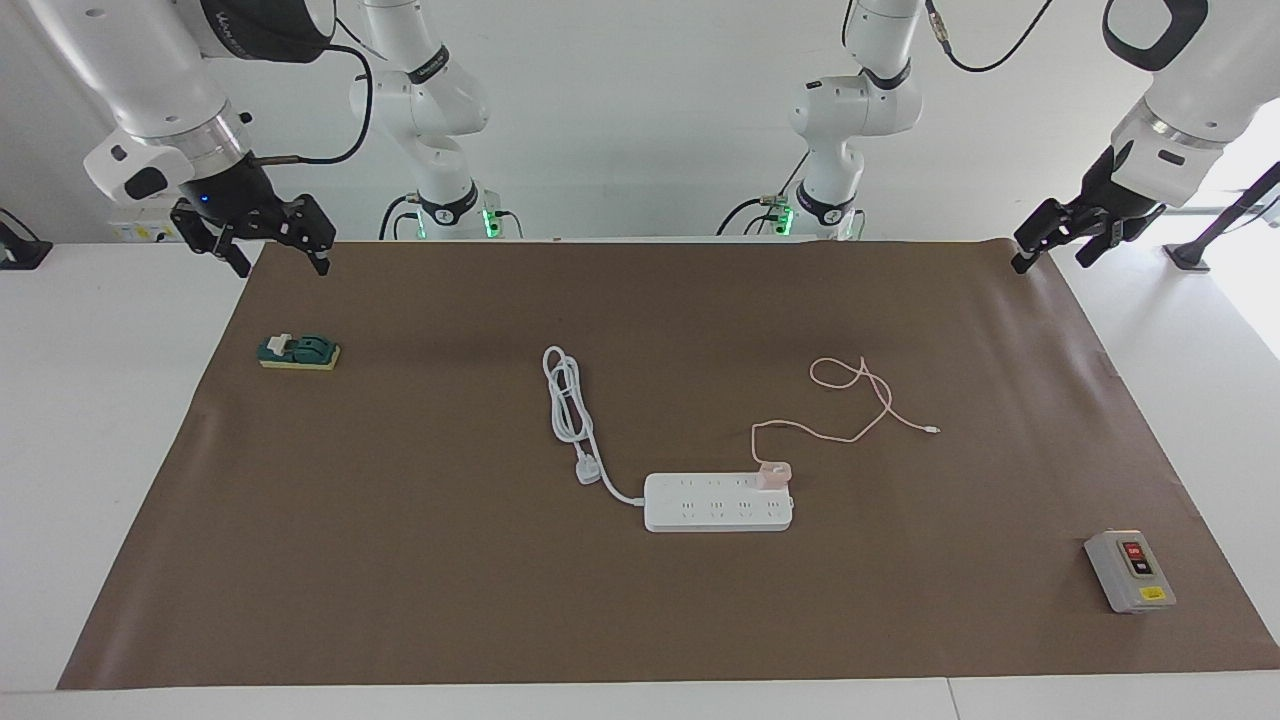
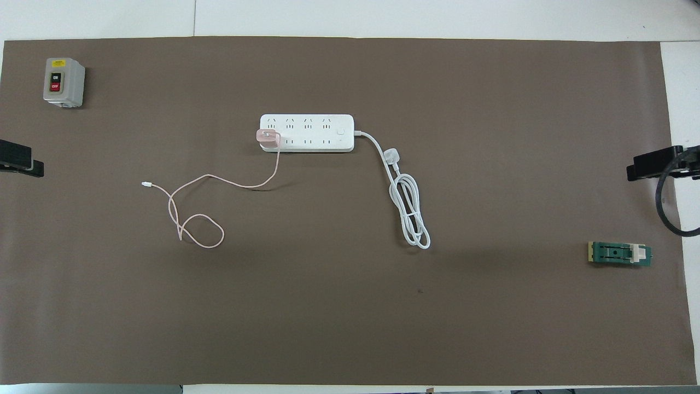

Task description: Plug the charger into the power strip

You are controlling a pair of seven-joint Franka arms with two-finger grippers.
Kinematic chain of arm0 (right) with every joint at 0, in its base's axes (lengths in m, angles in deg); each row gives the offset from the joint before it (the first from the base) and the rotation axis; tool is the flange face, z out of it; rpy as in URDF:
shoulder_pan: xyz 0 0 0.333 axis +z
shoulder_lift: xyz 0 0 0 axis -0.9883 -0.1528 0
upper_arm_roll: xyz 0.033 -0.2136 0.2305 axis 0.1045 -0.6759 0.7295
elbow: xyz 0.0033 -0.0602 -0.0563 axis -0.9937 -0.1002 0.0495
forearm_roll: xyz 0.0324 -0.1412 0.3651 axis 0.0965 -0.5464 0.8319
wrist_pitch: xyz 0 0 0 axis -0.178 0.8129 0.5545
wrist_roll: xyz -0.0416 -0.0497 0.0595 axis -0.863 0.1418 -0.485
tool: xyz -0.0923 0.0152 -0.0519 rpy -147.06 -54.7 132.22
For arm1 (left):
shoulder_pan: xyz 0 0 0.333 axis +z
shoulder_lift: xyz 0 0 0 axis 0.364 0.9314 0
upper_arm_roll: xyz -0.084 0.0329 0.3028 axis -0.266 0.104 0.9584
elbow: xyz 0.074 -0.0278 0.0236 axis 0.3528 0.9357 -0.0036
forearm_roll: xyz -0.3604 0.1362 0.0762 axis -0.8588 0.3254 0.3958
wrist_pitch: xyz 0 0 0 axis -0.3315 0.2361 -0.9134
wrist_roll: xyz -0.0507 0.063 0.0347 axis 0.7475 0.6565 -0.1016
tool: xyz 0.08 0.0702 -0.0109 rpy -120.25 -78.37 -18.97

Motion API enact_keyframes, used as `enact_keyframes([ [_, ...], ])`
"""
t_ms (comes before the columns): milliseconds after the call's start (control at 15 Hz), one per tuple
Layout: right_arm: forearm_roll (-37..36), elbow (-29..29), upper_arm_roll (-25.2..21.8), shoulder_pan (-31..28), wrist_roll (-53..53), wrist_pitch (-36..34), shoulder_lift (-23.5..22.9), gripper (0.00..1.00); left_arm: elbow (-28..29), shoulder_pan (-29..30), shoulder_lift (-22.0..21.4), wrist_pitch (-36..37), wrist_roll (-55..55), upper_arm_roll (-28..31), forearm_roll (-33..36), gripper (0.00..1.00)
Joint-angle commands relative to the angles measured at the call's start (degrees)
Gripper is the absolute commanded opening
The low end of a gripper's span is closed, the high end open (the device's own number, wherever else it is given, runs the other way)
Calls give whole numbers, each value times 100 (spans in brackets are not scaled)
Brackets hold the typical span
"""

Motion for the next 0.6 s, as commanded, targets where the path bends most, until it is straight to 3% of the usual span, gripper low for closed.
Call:
enact_keyframes([
  [0,29,-72,49,-67,-68,-18,95,100,289,73,-247,-65,175,-57,67,100],
  [535,29,-72,58,-41,-76,-1,95,100,447,-393,-414,-197,123,-57,67,100],
])
